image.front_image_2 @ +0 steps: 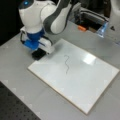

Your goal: Erasing curve lines

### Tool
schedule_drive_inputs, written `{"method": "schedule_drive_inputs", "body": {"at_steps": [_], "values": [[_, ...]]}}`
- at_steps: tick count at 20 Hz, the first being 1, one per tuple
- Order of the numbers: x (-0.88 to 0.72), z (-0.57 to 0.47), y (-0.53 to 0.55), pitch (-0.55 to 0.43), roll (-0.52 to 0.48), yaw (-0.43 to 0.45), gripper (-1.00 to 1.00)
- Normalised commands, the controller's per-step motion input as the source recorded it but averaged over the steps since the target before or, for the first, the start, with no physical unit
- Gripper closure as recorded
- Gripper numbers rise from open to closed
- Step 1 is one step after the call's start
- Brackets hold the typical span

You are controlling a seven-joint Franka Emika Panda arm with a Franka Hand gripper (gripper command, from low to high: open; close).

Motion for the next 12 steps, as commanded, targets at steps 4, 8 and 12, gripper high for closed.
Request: {"method": "schedule_drive_inputs", "body": {"at_steps": [4,8,12], "values": [[-0.07,-0.12,0.04,-0.163,0.035,-0.161,1.00],[-0.05,-0.12,0.05,-0.172,0.030,-0.171,1.00],[-0.05,-0.11,0.08,-0.162,0.051,-0.178,1.00]]}}
